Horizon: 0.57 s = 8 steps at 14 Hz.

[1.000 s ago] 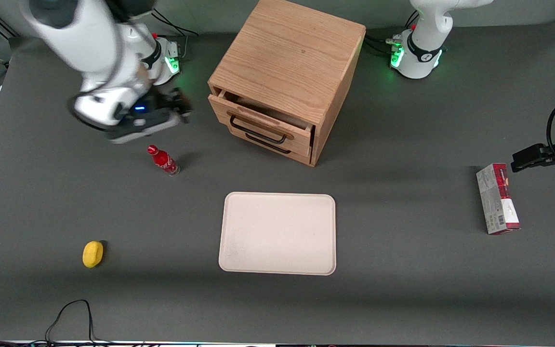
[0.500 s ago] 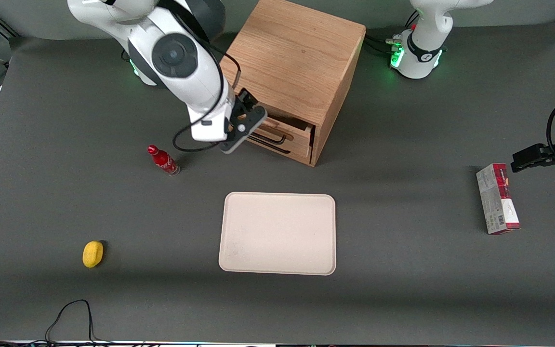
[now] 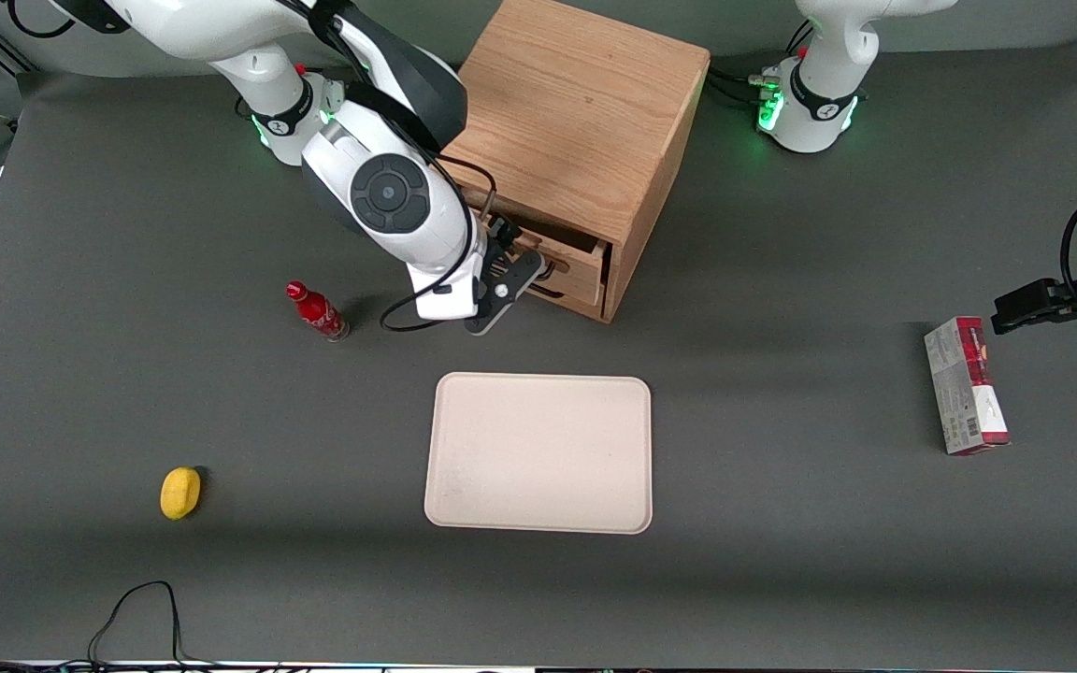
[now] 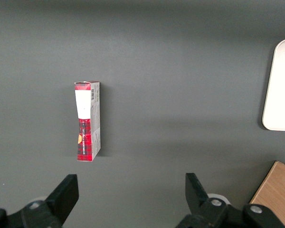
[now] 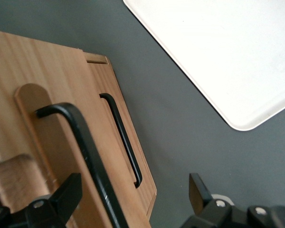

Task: Open upper drawer
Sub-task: 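Hook the right gripper on the black handle and pull outward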

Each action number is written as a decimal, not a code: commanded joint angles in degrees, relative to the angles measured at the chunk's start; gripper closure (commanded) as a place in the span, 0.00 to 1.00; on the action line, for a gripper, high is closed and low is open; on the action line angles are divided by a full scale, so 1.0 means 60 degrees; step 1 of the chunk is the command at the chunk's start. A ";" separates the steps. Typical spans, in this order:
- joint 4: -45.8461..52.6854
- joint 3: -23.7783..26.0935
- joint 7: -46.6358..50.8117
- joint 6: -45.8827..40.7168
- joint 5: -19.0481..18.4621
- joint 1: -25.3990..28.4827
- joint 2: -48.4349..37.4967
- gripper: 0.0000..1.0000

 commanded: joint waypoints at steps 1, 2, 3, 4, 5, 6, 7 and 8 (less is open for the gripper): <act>0.0037 0.0064 -0.0208 0.0308 -0.0709 0.0016 0.0376 0.00; 0.0081 0.0050 -0.0469 0.0366 -0.0915 -0.0013 0.0508 0.00; 0.0125 -0.0023 -0.0950 0.0468 -0.0990 -0.0043 0.0539 0.00; 0.0285 -0.0169 -0.1361 0.0498 -0.1019 -0.0057 0.0539 0.00; 0.0547 -0.0446 -0.1757 0.0498 -0.1020 -0.0072 0.0568 0.00; 0.0826 -0.0753 -0.2109 0.0498 -0.1020 -0.0072 0.0670 0.00; 0.1191 -0.0988 -0.2446 0.0484 -0.1020 -0.0072 0.0787 0.00; 0.1572 -0.1208 -0.2768 0.0498 -0.1049 -0.0072 0.0976 0.00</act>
